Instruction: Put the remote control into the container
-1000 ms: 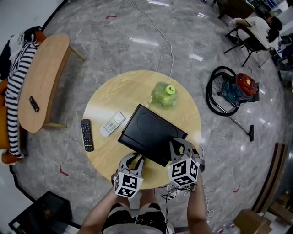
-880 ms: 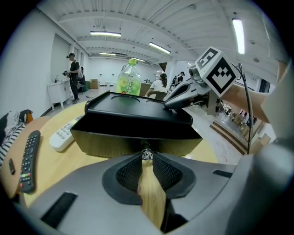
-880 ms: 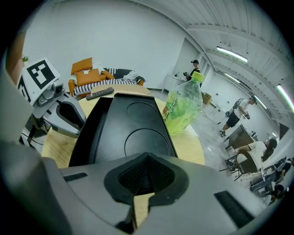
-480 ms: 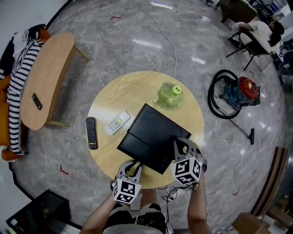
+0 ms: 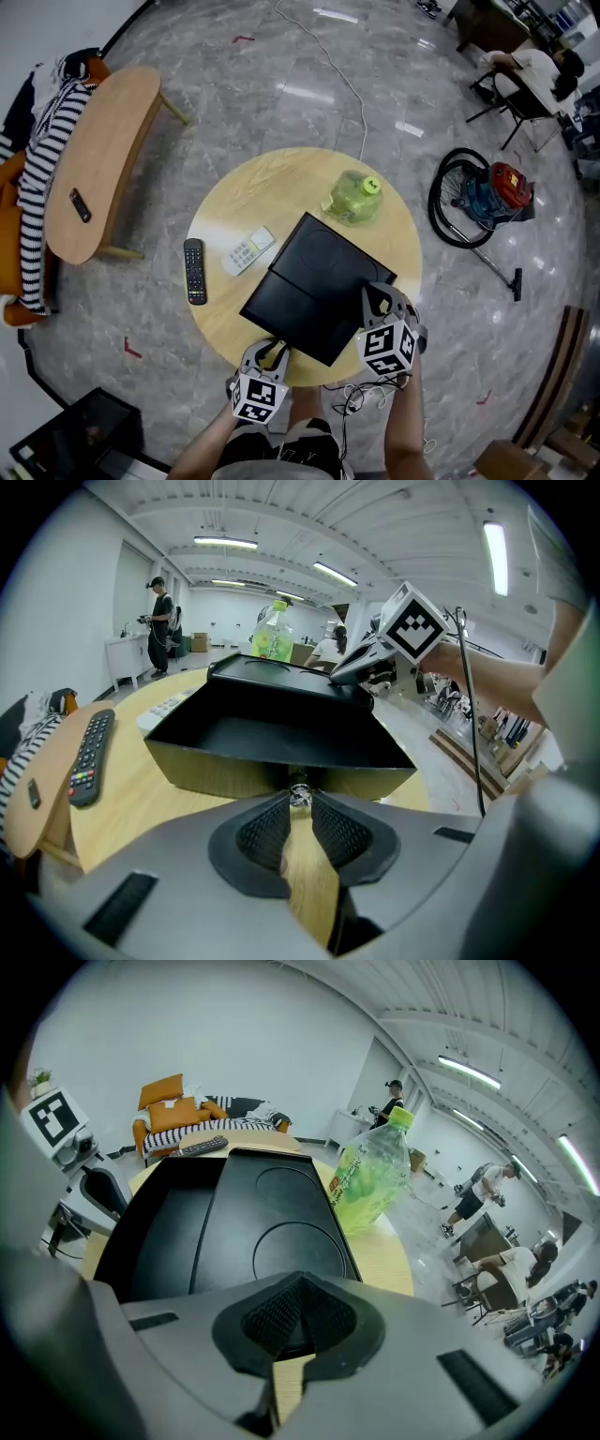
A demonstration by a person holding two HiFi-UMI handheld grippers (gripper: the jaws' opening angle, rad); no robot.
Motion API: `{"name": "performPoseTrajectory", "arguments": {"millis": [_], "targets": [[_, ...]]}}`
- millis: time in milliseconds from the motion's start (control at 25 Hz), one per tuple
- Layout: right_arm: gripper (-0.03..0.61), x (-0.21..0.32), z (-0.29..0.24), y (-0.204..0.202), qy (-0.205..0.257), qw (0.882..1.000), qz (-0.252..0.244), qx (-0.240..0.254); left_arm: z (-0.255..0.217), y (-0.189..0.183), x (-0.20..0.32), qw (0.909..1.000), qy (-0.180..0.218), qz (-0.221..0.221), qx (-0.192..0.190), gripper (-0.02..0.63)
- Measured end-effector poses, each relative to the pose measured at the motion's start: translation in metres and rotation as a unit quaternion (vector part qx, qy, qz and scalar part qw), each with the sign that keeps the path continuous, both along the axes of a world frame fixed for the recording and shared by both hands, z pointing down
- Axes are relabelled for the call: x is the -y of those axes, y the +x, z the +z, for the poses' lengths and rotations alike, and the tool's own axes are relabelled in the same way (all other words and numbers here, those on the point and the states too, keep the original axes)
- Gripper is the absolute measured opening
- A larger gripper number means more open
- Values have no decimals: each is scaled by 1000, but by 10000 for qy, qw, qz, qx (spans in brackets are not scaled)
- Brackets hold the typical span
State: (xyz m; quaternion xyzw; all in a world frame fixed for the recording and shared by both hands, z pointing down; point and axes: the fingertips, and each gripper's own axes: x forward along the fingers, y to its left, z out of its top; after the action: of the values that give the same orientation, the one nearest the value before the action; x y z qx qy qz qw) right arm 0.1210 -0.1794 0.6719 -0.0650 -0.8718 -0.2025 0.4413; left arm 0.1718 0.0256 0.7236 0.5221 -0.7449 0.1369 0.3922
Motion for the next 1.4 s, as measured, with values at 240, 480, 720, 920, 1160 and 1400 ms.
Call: {"name": "performPoseTrajectory", "arguments": {"millis": [240, 480, 720, 920, 1160, 1400], "targets": [[8, 0, 0, 0, 12, 10000, 25, 14, 0, 4, -4, 10000, 29, -89, -36, 77], [8, 0, 0, 0, 32, 10000, 2, 0, 6, 5, -3, 10000, -42, 18, 13, 77], [8, -1, 0, 0, 13, 10000, -4, 0, 4, 8, -1, 9999, -21, 147, -55, 78], [8, 0, 0, 0, 18, 10000, -5, -5, -6, 13, 4, 9990, 294, 242, -220, 223], [8, 0, 1, 0, 23, 10000, 2, -10, -9, 9, 2, 9997, 193, 145, -103, 267], [8, 0, 1, 1, 39, 10000, 7, -14, -15, 14, -9, 9997, 162, 125, -124, 262]]}}
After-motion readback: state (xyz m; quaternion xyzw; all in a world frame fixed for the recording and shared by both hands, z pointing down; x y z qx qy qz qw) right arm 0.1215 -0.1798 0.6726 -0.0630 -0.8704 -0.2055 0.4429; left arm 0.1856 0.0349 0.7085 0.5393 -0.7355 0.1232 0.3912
